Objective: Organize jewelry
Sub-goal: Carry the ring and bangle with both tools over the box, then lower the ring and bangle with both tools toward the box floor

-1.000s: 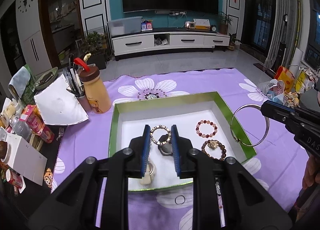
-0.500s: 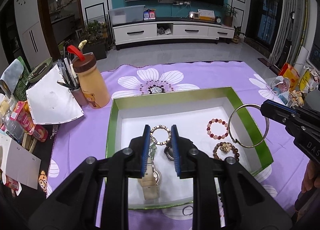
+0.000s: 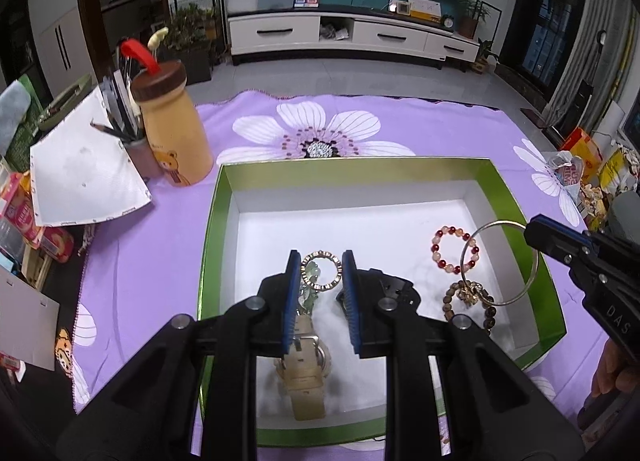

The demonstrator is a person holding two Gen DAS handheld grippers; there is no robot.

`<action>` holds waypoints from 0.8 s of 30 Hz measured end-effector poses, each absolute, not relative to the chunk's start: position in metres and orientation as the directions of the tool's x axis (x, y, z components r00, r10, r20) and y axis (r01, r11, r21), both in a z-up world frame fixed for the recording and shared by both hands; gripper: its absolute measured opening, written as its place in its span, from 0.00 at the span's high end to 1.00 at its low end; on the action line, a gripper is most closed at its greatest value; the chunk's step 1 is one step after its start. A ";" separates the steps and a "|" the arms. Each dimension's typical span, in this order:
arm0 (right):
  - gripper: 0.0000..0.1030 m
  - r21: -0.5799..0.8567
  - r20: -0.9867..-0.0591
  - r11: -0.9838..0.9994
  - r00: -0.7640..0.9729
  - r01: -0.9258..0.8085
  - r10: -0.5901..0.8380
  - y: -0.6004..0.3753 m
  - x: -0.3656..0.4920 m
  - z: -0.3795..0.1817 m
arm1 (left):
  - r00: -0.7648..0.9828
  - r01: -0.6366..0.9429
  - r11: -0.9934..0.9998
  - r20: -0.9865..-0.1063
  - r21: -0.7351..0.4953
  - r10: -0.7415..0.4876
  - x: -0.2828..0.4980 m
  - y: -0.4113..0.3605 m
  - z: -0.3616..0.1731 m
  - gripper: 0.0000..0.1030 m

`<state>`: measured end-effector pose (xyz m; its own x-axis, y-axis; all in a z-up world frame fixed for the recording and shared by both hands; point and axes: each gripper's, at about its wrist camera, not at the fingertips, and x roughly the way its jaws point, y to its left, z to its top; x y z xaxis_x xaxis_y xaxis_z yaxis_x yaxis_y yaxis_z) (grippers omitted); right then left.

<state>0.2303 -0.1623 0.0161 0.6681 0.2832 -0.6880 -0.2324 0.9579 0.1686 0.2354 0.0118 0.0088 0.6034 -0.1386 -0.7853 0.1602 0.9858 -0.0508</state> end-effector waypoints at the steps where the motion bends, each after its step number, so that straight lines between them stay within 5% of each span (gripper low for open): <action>1: 0.96 0.168 -0.691 0.958 0.665 -0.232 0.282 -0.162 0.231 0.015 | 0.599 0.157 0.986 -0.789 -0.053 -0.138 0.237 0.012 0.007 0.80; 24: 0.96 0.164 -0.731 0.959 0.624 -0.231 0.276 -0.156 0.240 -0.005 | 0.556 0.142 0.989 -0.825 -0.030 -0.104 0.251 0.011 -0.012 0.80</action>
<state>0.2405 -0.1563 -0.0045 0.6236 0.2758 -0.7315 -0.2313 0.9589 0.1644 0.2506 0.0108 -0.0122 0.5559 -0.1044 -0.8247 0.1416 0.9895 -0.0298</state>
